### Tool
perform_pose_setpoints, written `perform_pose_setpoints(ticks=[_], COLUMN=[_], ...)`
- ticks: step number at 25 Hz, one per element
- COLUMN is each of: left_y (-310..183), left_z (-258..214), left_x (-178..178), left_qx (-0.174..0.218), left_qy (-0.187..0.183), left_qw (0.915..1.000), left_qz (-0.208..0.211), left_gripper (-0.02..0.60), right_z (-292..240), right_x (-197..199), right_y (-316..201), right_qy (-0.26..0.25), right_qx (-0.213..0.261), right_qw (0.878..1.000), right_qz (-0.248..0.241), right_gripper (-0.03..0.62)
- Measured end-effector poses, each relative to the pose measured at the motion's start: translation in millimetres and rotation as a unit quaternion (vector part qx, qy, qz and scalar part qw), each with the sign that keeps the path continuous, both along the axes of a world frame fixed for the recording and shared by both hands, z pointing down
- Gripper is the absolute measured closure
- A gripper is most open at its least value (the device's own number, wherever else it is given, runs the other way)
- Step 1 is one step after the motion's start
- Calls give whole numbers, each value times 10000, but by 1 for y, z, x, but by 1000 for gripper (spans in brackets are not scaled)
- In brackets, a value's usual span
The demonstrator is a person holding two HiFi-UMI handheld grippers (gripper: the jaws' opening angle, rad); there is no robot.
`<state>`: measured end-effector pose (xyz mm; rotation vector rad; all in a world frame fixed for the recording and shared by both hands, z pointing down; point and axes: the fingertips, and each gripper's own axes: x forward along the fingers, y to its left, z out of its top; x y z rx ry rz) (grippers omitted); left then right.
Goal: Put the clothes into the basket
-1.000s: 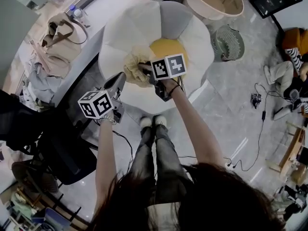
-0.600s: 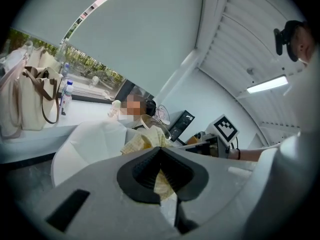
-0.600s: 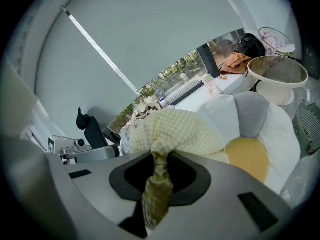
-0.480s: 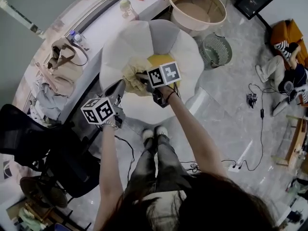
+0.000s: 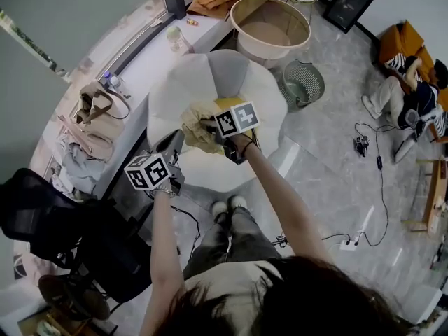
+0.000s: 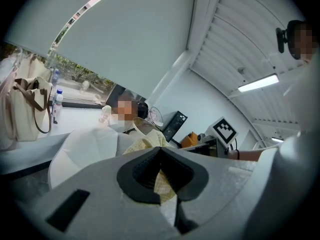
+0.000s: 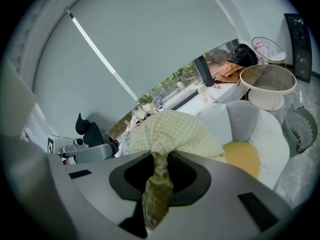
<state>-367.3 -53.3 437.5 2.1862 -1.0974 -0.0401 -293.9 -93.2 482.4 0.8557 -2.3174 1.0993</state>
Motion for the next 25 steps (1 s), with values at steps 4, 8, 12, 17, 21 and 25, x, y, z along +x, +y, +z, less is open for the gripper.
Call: perform_pose_setpoints(ticks=[4,8,12,17,21,25], left_y=[-1,-8,-12,-8,-2,7], left_z=[-17,-39,-51,-53,-53,-52], left_x=[-1,4,19,46,77,113], left_qx=[181,382,466,437,419,367], left_qy=[-117,-185,-247,-228,-191,-126], left_qw=[9997,9988,9978,9972,9967,9962], left_qz=[135,228,414,561,675,782], left_gripper=[571,571,571,571,571,571], right_z=[-19,-37,-50,-57,-59,-64], right_x=[8,22,38,62,90,123], right_y=[-4,-10,-12,-9,-5,-1], right_qy=[15,9,-134,-66,-33,-33], right_qx=[198,361,399,444,433,396], right_qw=[9998,9991,9983,9980,9978,9976], right_qz=[76,212,400,453,498,565], right_gripper=[523,523,523,523,523,523])
